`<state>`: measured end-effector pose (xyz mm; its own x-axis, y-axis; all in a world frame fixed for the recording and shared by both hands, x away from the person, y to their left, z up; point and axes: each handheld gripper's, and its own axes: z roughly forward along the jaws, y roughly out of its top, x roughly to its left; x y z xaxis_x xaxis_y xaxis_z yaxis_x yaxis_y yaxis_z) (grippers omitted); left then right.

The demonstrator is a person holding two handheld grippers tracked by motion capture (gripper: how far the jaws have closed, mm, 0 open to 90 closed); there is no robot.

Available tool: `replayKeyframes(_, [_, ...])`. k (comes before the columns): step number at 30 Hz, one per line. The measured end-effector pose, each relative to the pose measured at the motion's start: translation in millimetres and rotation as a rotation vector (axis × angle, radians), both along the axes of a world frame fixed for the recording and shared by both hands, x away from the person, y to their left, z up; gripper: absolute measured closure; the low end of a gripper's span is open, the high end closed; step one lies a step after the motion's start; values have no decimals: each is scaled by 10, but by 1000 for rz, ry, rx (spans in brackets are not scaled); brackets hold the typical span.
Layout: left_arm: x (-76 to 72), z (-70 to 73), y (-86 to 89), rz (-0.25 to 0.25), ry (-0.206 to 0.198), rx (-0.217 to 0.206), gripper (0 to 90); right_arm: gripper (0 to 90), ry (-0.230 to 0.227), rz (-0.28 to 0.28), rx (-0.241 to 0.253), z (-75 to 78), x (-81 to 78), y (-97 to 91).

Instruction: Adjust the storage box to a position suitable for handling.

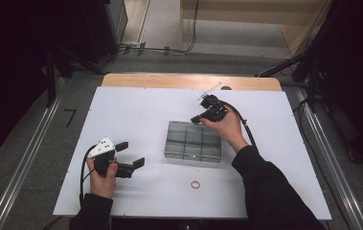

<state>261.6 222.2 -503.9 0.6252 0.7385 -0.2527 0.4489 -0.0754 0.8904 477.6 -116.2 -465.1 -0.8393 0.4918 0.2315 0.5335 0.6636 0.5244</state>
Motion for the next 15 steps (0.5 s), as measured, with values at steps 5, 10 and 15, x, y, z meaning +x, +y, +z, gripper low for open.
replayKeyframes(5, [15,8,-14,17,3,-2,7,888,-7,15,14,-21,-93,-6])
replayKeyframes(10, [39,15,-79,34,11,23,53,888,-9,36,21,-30,-185,-2])
replayKeyframes(15, [63,38,-130,80,13,41,235,888,-8,44,37,-49,-263,-18])
